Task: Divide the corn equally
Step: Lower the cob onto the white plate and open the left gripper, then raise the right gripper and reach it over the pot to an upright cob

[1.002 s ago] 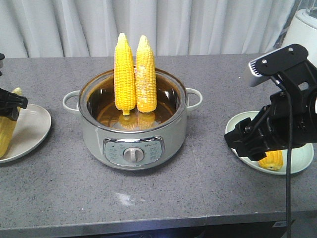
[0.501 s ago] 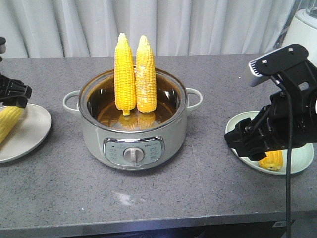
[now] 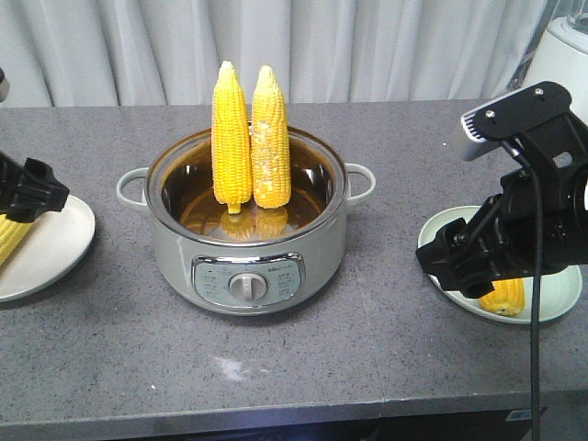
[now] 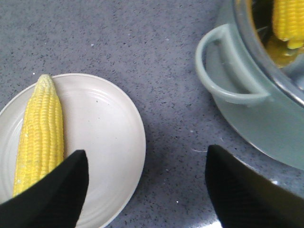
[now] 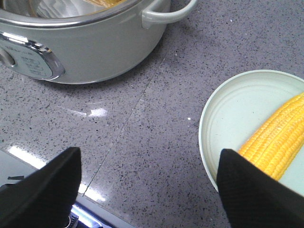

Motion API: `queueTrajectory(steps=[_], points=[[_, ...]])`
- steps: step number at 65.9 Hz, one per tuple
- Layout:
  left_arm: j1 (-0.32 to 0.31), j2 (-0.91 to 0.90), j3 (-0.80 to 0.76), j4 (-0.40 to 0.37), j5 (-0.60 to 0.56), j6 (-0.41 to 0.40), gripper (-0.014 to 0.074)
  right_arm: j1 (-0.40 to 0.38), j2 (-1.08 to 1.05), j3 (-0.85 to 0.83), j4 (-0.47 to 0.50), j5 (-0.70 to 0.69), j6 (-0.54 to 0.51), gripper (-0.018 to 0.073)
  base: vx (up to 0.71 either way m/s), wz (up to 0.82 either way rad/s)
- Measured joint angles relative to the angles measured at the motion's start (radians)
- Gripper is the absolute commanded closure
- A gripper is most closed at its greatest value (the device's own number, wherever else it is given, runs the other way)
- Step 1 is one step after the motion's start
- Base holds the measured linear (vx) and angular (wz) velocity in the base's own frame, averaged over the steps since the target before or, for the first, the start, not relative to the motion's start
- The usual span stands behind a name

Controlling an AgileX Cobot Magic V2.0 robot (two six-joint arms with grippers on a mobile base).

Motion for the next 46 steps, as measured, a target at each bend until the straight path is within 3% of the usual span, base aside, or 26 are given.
queueTrajectory(steps=[25,46], points=[[-0.027,-0.265,0.183,-0.021,-0.064,0.003,0.009,0.0,0.0,0.0,0.009,0.0,0.0,-0.0013,0.0,0.0],[-0.027,-0.316,0.223,-0.021,-0.097,0.003,0.009,0.0,0.0,0.0,0.012,-0.018,0.0,-0.0013,0.0,0.0]])
